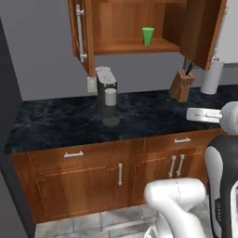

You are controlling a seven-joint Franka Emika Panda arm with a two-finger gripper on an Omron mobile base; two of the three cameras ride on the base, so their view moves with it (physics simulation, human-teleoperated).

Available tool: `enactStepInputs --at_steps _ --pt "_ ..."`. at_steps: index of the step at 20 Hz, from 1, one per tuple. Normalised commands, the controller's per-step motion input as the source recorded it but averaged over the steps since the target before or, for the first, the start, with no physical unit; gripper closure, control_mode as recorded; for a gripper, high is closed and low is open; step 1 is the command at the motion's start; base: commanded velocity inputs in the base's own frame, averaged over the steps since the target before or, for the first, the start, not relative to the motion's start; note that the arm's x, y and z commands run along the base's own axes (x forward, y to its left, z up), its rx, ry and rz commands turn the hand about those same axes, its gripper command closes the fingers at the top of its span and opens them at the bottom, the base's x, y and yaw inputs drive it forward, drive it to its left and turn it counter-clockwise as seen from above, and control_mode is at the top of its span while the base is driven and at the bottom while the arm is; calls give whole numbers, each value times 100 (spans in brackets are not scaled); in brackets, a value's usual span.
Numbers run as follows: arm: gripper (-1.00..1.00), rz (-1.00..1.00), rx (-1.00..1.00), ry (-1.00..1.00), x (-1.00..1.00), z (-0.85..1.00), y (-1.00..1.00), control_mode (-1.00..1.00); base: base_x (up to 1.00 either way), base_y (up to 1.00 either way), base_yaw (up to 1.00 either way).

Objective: Open the cabinet directly in front. Then move the beer and the cup to the dining counter with the candle on it.

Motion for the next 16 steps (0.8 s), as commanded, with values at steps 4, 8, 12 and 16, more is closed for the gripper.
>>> enactStepInputs --at_steps 4,8,12,16 --pt "-100 0 0 0 0 0 0 100 100 24 -13" --pt "-100 0 0 0 0 0 0 100 98 8 -8" --pt "-100 0 0 0 0 0 0 100 79 -2 -4" --pt "-100 0 0 0 0 0 0 100 45 1 -4"
